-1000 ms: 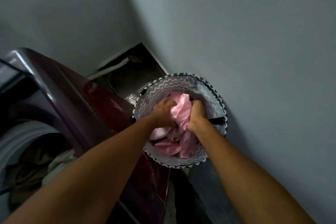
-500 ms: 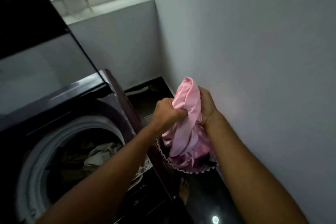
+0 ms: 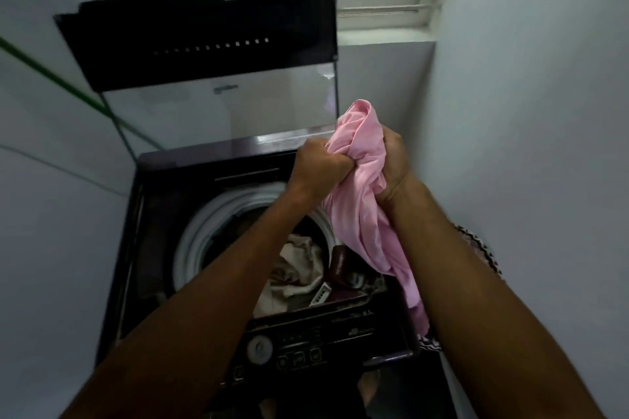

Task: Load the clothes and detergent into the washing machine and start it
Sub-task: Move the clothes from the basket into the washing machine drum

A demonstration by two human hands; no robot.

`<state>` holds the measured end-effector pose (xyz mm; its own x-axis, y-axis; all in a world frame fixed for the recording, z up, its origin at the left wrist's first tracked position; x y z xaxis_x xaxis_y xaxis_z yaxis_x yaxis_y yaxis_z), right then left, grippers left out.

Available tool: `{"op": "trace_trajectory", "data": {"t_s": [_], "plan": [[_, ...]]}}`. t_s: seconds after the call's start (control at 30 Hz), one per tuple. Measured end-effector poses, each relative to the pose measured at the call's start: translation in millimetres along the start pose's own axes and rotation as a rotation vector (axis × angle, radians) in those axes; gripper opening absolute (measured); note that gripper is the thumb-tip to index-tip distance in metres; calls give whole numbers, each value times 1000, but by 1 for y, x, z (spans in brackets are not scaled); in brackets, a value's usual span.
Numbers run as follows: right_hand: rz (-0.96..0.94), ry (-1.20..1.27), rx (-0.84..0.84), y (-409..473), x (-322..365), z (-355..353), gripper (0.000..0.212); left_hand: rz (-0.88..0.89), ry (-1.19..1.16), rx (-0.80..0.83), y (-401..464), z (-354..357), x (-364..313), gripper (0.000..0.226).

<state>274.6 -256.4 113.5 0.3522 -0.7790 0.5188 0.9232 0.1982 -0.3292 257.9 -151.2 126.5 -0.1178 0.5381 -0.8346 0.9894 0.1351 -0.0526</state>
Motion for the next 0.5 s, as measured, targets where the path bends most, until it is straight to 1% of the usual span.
{"op": "trace_trajectory", "data": {"t_s": [0.03,0.07,0.13,0.17,0.2,0.3,0.33,0.4,0.47,0.5], "plan": [[0,2,4,3,-9,8,55,2,2,-26,-1,-14,4,17],[8,11,12,8,-17,15,51,3,7,-49,-1,-27,8,15],[34,-2,68,16,-35,36,30,9,8,-103,-2,-55,16,13],[45,-27,115,17,-44,50,22,18,4,-138,-2,-69,20,13],[77,-48,148,19,-54,61,20,27,8,-186,-5,-83,24,14],[229,-32,204,19,-87,76,31,-14,77,-325,-13,-116,50,17],[285,-64,179,22,-100,71,33,-66,107,-346,-16,-121,64,19],[376,-236,86,31,-123,45,36,-160,217,-322,-17,-121,95,23],[402,-401,-16,33,-137,14,36,-248,336,-220,-19,-109,126,23],[404,-491,-58,33,-140,-2,31,-282,360,-165,-20,-100,141,24]]}}
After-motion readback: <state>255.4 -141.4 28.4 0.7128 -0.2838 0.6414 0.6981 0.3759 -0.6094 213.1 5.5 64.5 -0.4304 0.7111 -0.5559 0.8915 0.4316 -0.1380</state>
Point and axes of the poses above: each hand's wrist, its own y-axis towards the middle knuckle, its own z-axis out of the palm, x = y × z, the point moved 8 cm from there along y, towards the middle knuckle, and after that the axes turned 13 degrees about y, right-handed, at the moved point
